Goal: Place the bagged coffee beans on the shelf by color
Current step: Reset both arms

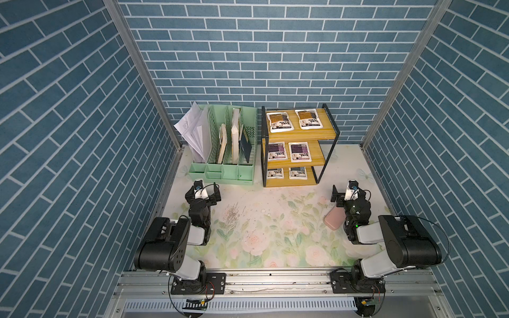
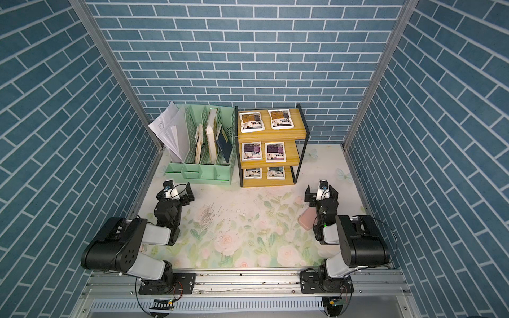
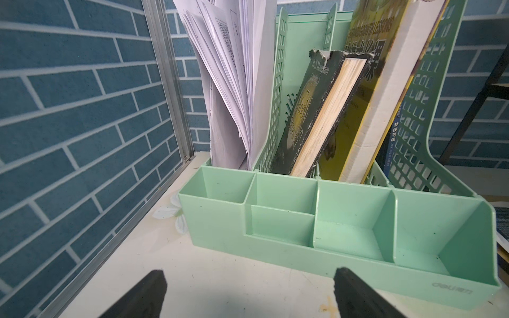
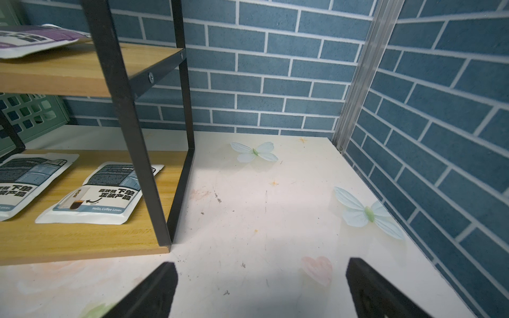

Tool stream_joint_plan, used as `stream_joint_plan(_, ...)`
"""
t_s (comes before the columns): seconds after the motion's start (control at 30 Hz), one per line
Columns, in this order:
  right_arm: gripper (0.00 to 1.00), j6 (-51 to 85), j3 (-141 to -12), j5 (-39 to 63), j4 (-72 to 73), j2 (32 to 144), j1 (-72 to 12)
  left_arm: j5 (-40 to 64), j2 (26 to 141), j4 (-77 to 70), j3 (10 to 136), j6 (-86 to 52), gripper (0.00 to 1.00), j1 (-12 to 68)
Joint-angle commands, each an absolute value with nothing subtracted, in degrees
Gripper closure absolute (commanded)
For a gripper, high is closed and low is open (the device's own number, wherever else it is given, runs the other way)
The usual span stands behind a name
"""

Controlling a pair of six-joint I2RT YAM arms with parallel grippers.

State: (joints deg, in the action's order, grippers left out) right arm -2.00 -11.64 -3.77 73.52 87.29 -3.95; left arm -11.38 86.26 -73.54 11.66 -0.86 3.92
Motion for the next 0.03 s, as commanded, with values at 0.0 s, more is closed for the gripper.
stream_joint_plan(0.0,0.00,-2.9,-12.6,-3.3,73.3,87.6,-3.7,-11.8,86.6,-73.1,12.1,-1.1,0.00,3.6)
